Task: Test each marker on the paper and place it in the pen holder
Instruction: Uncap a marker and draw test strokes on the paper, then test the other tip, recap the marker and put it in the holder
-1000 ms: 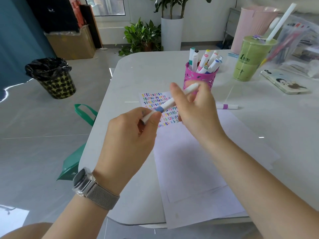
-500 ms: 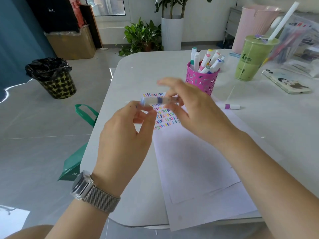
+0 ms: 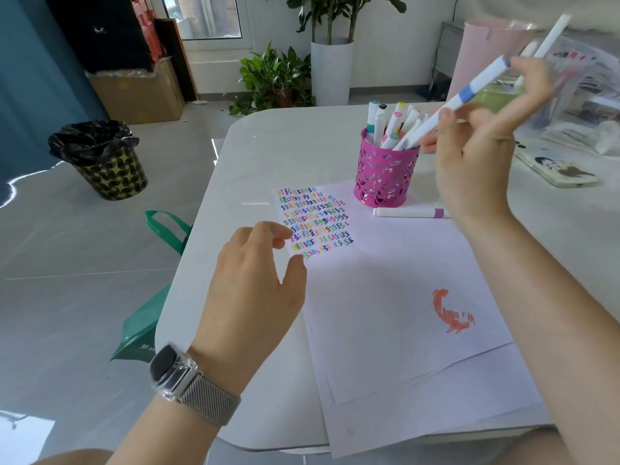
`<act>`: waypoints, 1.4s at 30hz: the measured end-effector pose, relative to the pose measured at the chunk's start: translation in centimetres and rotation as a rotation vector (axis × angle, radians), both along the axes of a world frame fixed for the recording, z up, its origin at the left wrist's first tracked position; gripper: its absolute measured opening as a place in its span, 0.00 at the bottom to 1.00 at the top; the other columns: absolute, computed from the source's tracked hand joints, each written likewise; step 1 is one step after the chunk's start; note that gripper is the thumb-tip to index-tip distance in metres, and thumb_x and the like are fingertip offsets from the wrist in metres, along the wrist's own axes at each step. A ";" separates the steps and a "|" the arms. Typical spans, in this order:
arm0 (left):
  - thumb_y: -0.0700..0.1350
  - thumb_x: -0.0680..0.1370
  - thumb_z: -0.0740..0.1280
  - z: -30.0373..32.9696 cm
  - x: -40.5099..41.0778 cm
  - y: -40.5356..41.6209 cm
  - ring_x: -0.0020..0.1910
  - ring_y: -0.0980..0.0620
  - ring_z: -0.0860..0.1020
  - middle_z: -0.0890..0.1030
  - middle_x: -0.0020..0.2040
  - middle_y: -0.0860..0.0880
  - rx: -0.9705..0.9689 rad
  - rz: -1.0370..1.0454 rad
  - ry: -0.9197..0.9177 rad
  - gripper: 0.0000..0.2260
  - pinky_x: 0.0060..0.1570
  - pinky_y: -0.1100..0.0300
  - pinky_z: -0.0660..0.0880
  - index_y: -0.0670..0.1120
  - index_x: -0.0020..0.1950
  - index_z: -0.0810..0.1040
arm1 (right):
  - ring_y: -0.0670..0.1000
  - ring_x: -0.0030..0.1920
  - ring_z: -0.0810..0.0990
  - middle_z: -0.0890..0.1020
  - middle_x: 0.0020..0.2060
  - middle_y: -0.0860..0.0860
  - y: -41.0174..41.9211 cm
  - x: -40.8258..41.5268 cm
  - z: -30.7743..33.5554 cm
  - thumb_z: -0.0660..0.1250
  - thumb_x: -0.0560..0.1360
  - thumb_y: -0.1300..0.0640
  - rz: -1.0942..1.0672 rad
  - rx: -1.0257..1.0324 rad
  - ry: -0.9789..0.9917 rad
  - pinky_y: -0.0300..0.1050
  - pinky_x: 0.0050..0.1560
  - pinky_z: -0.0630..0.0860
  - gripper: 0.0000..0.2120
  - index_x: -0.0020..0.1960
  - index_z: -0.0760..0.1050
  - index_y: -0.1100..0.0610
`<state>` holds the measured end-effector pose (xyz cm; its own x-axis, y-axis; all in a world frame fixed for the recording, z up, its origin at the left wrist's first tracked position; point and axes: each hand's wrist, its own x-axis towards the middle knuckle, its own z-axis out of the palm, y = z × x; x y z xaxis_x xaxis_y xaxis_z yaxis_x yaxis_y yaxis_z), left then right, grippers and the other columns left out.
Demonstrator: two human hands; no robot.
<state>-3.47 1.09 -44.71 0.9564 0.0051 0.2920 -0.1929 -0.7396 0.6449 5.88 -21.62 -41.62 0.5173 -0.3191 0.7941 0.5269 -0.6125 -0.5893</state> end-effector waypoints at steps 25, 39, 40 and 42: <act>0.46 0.75 0.64 -0.4 0.1 -0.1 0.53 0.56 0.73 0.73 0.54 0.54 0.039 -0.035 -0.013 0.13 0.52 0.61 0.71 0.51 0.60 0.73 | 0.58 0.58 0.75 0.80 0.50 0.51 -2.8 -1.2 -3.4 0.68 0.75 0.60 -0.148 -0.608 1.080 0.53 0.59 0.72 0.10 0.55 0.80 0.50; 0.55 0.78 0.56 0.5 -0.4 -0.4 0.28 0.53 0.68 0.68 0.25 0.52 -0.023 -0.154 0.043 0.14 0.28 0.61 0.64 0.47 0.43 0.74 | 0.49 0.31 0.76 0.77 0.35 0.52 7.3 -6.5 0.2 0.67 0.76 0.60 0.704 0.382 0.897 0.39 0.24 0.68 0.06 0.44 0.70 0.56; 0.56 0.78 0.54 0.6 -0.6 -0.4 0.28 0.51 0.67 0.67 0.25 0.51 0.001 -0.166 0.042 0.16 0.27 0.60 0.62 0.47 0.39 0.72 | 0.49 0.29 0.73 0.75 0.34 0.52 7.5 -6.4 0.0 0.67 0.76 0.58 0.665 0.407 0.881 0.38 0.22 0.65 0.07 0.42 0.70 0.55; 0.58 0.76 0.53 0.8 -0.9 -0.8 0.26 0.50 0.62 0.64 0.25 0.51 0.009 -0.200 0.037 0.18 0.26 0.59 0.60 0.47 0.33 0.63 | 0.48 0.26 0.68 0.72 0.29 0.50 8.1 -6.3 -0.3 0.68 0.76 0.56 0.585 0.441 0.809 0.36 0.22 0.62 0.10 0.38 0.70 0.54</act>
<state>-4.40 0.32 -43.95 0.9481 -0.1885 0.2561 -0.3131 -0.6943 0.6480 -0.43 -13.54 -41.90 0.9993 -0.0265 0.0269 0.0257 -0.0430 -0.9987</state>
